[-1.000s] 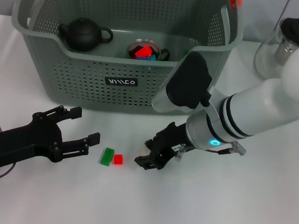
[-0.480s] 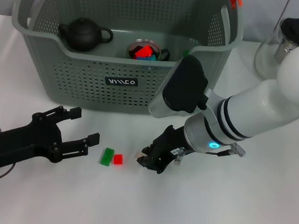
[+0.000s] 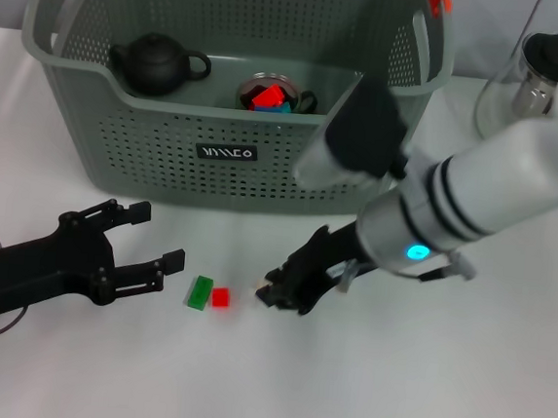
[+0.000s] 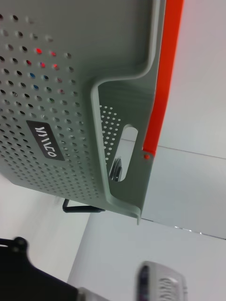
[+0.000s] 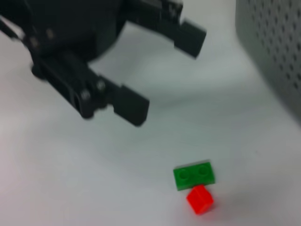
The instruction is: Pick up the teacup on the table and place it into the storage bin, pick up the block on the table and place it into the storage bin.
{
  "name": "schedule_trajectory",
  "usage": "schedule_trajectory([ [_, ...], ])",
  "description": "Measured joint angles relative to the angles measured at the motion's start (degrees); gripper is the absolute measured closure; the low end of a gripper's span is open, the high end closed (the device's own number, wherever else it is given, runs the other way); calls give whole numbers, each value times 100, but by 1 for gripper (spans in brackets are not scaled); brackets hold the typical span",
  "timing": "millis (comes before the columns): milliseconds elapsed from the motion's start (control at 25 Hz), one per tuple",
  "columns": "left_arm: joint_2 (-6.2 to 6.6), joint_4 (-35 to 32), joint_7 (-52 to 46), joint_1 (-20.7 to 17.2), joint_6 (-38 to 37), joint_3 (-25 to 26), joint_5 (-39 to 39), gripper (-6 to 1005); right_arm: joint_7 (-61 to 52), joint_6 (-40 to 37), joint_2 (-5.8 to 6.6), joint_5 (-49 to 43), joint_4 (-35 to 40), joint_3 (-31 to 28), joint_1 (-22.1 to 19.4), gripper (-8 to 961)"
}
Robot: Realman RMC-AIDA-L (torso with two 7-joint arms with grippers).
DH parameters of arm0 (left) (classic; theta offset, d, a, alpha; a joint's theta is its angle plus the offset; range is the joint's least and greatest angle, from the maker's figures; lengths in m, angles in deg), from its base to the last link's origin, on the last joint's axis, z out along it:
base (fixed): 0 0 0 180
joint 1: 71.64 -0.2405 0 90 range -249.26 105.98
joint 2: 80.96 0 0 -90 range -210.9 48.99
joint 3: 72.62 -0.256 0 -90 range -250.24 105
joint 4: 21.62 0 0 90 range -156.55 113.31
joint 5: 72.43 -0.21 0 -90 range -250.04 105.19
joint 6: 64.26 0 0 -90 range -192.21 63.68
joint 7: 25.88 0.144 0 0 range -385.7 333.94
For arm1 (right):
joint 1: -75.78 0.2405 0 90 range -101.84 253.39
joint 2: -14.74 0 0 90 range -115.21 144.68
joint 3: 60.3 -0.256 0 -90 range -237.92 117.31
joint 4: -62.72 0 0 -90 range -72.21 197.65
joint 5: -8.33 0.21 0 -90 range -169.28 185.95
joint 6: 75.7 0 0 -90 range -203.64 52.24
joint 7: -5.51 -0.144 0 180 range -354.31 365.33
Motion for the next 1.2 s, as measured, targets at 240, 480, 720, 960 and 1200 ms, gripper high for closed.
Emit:
schedule_trajectory([
  [240,1,0,0,-3,14,26,0,144,-709,-1445,-8,-1371,1517,-1251,-347,754],
  [480,8,0,7,25,18,64,0,152,-703,-2493,0,-1231,2828,-2515,-480,755],
  [720,9,1,9,40,20,61,0,160,-537,-1881,-1,-926,2888,-2985,-428,752],
  [960,7,0,16,51,20,60,0,168,-589,-295,-24,-1328,2065,-2329,-56,751],
  [1200,0,0,18,42,19,70,0,177,-882,181,-2,-1786,787,-2316,770,749],
])
